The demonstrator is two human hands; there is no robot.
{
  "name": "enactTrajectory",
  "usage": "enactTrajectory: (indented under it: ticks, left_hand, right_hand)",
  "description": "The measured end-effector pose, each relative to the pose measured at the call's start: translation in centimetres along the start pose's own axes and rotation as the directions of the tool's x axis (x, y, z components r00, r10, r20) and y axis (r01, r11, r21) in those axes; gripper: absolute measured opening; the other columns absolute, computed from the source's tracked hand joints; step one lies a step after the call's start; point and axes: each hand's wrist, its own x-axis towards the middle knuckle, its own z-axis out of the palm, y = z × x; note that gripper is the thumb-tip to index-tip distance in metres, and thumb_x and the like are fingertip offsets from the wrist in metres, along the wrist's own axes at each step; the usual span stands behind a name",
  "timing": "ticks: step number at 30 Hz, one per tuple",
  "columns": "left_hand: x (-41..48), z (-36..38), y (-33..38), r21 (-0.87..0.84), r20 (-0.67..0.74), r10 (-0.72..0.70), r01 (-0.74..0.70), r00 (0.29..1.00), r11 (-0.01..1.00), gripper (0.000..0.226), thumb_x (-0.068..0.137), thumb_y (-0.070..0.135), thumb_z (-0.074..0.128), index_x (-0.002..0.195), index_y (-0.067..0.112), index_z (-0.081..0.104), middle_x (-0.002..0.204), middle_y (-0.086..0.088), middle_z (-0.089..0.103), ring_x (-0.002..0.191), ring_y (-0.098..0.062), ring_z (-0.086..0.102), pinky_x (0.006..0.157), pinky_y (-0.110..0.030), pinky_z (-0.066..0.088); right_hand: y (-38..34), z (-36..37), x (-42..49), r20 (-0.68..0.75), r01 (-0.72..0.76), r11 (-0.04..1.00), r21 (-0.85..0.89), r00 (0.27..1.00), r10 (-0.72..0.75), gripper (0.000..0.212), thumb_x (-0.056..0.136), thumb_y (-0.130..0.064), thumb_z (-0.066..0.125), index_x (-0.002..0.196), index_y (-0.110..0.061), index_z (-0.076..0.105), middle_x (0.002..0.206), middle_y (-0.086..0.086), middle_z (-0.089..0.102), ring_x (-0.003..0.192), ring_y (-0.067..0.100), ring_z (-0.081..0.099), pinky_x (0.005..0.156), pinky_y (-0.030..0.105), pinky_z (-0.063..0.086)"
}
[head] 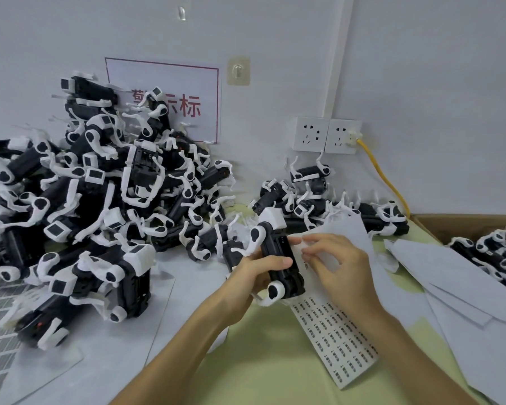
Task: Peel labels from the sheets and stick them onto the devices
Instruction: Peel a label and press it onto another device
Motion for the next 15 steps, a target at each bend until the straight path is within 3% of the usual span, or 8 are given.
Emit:
enactTrajectory:
  ticks: [4, 7, 10, 15]
  left_hand:
    - [-0.03, 0.02, 0.13, 0.030, -0.014, 0.017, -0.017, 1.000, 0.999, 0.062, 0.069, 0.035, 0.078, 0.130, 0.022, 0.071, 0.111, -0.003, 0.075, 0.101, -0.023, 0.071, 0.086, -0.039, 0.056]
    - [-0.06, -0.05, 0.17, 0.035, -0.009, 0.027, -0.027, 1.000, 0.999, 0.060, 0.070, 0.034, 0.078, 0.128, 0.024, 0.072, 0.115, -0.004, 0.074, 0.104, -0.024, 0.071, 0.087, -0.040, 0.057]
    - [-0.08, -0.10, 0.13, 0.090, -0.007, 0.040, -0.039, 0.999, 0.995, 0.060, 0.069, 0.034, 0.078, 0.128, 0.027, 0.072, 0.124, -0.005, 0.073, 0.112, -0.025, 0.070, 0.093, -0.039, 0.057]
    - [-0.09, -0.04, -0.06, 0.201, -0.012, 0.050, -0.046, 0.999, 0.979, 0.055, 0.069, 0.037, 0.078, 0.124, 0.036, 0.073, 0.125, 0.003, 0.074, 0.118, -0.020, 0.069, 0.103, -0.040, 0.055]
  right_hand:
    - [-0.37, 0.07, 0.07, 0.016, -0.058, 0.994, 0.092, 0.998, 0.057, 0.022, 0.083, 0.004, 0.078, 0.091, -0.017, 0.075, 0.108, -0.015, 0.071, 0.109, 0.003, 0.065, 0.096, 0.016, 0.047]
    - [-0.41, -0.01, 0.23, 0.017, -0.061, 0.991, 0.123, 0.998, 0.059, 0.022, 0.086, -0.002, 0.078, 0.103, -0.017, 0.077, 0.110, -0.013, 0.073, 0.109, 0.005, 0.067, 0.096, 0.017, 0.048]
    - [-0.17, -0.07, 0.17, 0.015, -0.046, 0.992, 0.121, 0.999, 0.044, 0.019, 0.085, -0.002, 0.080, 0.099, -0.016, 0.080, 0.107, -0.013, 0.073, 0.105, 0.003, 0.068, 0.095, 0.017, 0.049]
    - [0.50, 0.22, 0.04, 0.020, -0.023, 0.993, 0.112, 1.000, 0.021, 0.012, 0.085, -0.001, 0.079, 0.087, -0.012, 0.076, 0.104, -0.011, 0.074, 0.100, 0.012, 0.071, 0.088, 0.037, 0.057]
